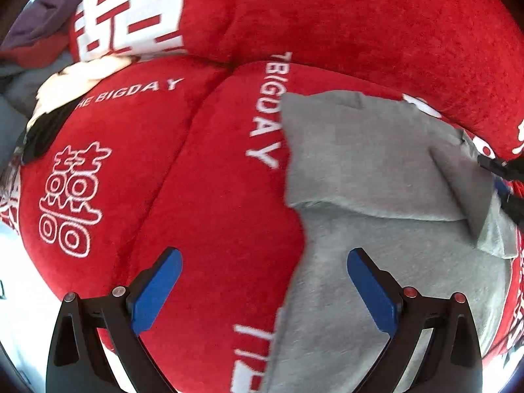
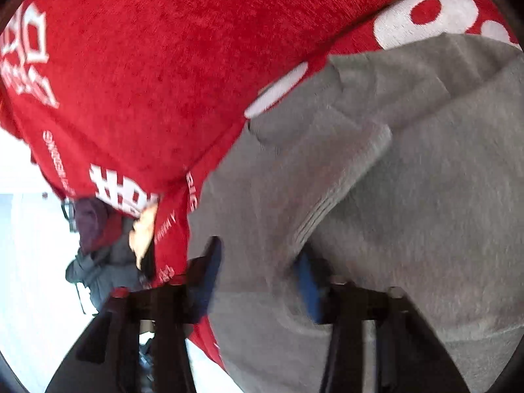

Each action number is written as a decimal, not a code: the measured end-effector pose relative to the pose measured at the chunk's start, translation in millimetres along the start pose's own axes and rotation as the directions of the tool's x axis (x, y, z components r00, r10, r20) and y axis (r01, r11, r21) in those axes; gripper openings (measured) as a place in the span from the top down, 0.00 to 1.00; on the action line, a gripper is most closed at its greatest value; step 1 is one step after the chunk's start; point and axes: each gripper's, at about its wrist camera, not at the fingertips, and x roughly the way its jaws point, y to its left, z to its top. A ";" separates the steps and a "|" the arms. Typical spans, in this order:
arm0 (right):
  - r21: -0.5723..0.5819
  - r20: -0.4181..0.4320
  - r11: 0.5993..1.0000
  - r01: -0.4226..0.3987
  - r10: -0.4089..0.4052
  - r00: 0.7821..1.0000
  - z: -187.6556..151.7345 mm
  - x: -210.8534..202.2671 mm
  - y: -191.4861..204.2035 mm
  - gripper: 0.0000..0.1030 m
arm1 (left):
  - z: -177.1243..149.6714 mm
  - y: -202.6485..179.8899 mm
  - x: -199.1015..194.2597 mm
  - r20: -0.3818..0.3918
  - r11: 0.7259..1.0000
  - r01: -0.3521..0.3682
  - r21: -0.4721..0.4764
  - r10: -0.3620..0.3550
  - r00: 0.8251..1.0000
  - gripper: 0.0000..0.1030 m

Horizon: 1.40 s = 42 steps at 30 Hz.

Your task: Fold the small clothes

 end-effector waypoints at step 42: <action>0.322 0.271 0.946 -0.046 -0.045 0.962 -46.0 -129.9 -158.9 0.93 | 37.2 -91.2 46.6 -0.031 0.993 0.053 0.109 -0.050 0.998 0.01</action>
